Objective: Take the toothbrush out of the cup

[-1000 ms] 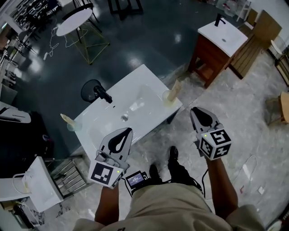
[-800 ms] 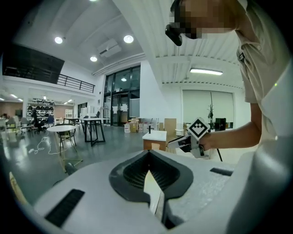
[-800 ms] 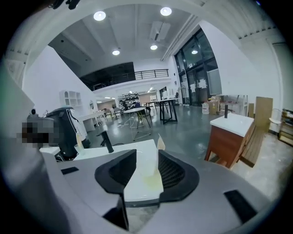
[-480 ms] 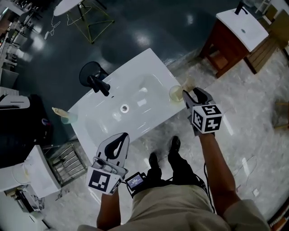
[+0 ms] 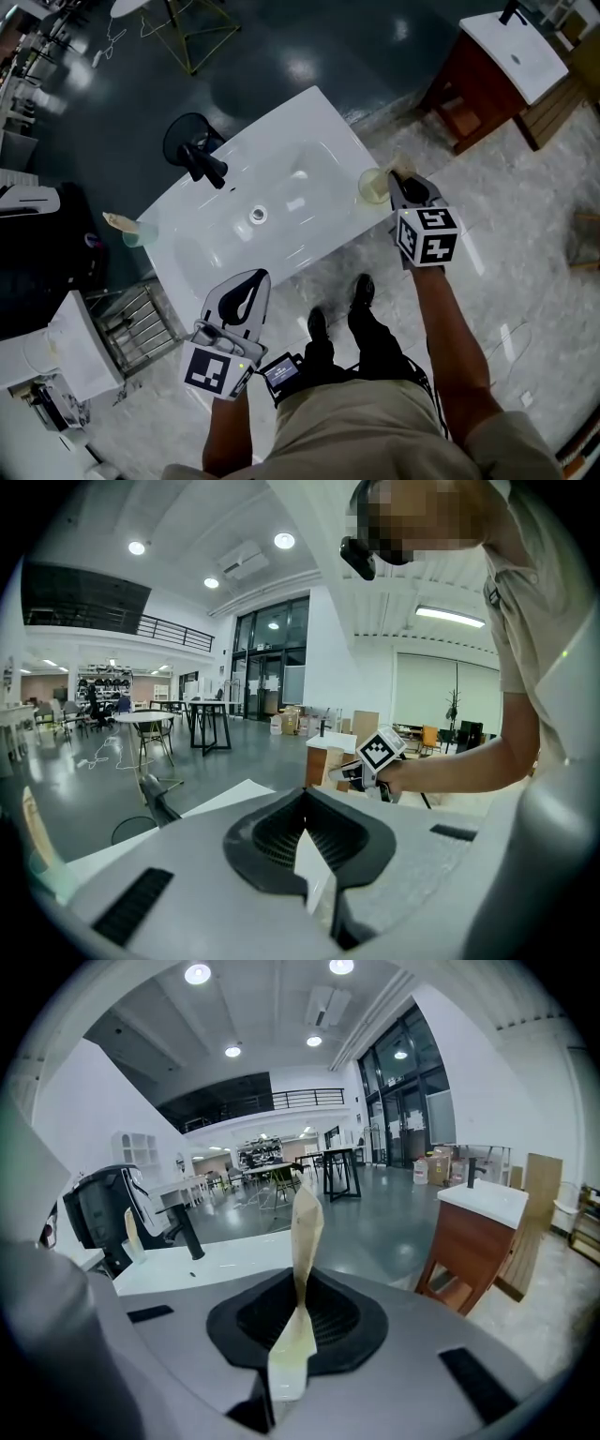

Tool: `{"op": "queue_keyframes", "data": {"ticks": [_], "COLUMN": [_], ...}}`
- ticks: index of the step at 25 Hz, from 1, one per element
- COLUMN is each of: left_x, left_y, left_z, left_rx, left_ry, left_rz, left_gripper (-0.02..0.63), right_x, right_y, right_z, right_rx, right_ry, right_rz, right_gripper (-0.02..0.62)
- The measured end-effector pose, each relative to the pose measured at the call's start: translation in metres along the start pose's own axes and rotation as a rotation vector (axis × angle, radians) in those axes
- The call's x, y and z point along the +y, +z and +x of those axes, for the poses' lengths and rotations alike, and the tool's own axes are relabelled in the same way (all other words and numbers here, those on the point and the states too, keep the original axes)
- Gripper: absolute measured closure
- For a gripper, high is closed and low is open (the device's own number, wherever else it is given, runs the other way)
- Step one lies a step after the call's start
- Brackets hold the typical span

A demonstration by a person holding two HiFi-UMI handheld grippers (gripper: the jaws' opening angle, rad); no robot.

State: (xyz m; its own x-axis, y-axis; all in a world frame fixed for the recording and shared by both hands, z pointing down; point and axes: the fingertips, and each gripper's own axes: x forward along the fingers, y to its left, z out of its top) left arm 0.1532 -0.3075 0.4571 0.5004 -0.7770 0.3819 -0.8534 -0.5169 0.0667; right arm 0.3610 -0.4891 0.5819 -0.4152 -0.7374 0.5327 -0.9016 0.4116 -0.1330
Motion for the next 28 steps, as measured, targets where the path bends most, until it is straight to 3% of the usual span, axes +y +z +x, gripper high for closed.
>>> {"op": "queue_keyframes", "data": {"ticks": [9, 18, 23, 28], "left_x": [-0.007, -0.022, -0.018, -0.008], "left_y": [0.025, 0.09, 0.11, 0.112], "left_z": [-0.012, -0.043, -0.053, -0.055], "left_rx": [-0.039, -0.163, -0.223, -0.227], "left_ry": [-0.01, -0.013, 0.019, 0.074], "left_rz": [0.042, 0.131, 0.14, 0.134], "left_gripper": [0.6, 0.6, 0.6, 0.6], "right_x": [0.012, 0.052, 0.069, 0.073], "right_y": [0.051, 0.133, 0.148, 0.157], "right_z": [-0.039, -0.165, -0.2, -0.198], "right_rx": [-0.109, -0.273, -0.307, -0.323], "right_ry": [0.017, 0.03, 0.031, 0.072], "right_rz": [-0.013, -0.169, -0.258, -0.269], "right_gripper": [0.567, 0.569, 0.569, 0.569]}}
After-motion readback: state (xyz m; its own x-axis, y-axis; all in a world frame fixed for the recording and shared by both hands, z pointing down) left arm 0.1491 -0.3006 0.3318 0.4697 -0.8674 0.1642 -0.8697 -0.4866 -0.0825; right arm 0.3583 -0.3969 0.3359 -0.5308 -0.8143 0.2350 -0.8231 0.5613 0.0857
